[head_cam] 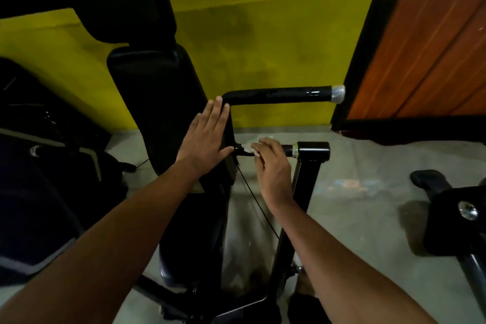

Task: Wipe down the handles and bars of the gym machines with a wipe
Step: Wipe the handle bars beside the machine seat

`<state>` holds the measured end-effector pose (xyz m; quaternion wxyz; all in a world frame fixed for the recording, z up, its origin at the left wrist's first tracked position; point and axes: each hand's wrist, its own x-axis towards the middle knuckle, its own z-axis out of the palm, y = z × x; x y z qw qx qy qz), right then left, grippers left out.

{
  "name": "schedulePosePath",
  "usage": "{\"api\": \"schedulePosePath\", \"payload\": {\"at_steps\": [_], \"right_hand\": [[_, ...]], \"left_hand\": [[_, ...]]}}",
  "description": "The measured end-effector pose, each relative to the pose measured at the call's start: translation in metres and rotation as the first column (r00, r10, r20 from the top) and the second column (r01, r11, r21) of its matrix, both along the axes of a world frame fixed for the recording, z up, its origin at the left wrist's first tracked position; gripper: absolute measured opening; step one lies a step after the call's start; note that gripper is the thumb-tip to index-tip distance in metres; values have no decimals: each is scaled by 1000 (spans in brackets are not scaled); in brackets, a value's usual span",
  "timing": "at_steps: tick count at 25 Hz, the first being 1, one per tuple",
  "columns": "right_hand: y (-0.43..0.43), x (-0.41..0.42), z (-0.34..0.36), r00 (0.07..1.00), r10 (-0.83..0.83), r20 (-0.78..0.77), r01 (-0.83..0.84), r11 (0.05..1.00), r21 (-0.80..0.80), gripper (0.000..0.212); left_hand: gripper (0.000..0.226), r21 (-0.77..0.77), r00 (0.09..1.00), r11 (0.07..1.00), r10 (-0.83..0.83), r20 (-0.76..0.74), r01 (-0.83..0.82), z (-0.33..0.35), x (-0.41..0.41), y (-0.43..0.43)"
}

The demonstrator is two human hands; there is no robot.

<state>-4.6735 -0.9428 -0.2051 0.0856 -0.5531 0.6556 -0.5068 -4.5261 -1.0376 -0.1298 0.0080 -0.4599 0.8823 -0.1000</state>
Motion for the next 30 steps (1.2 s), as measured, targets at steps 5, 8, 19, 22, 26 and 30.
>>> {"api": "schedulePosePath", "payload": {"at_steps": [5, 8, 19, 22, 26, 30], "right_hand": [[-34, 21, -23, 985, 11, -171, -11, 1000, 5, 24], [-33, 43, -41, 926, 72, -371, -14, 988, 156, 35], [-45, 24, -36, 790, 98, -605, 26, 981, 192, 38], [-45, 4, -29, 848, -39, -529, 193, 952, 239, 25], [-38, 38, -38, 895, -104, -434, 193, 967, 166, 24], [-39, 68, -47, 679, -485, 551, 484, 860, 160, 4]], "left_hand": [[110, -64, 996, 995, -79, 51, 82, -19, 9, -21], [108, -91, 986, 984, -149, 68, 155, -20, 15, -31], [118, -112, 969, 964, -232, 83, 240, -28, 14, -46], [120, -121, 970, 963, -232, 69, 239, -30, 13, -45], [121, -114, 972, 965, -230, 59, 235, -29, 13, -44], [122, -115, 970, 963, -242, 37, 245, -32, 11, -45]]}}
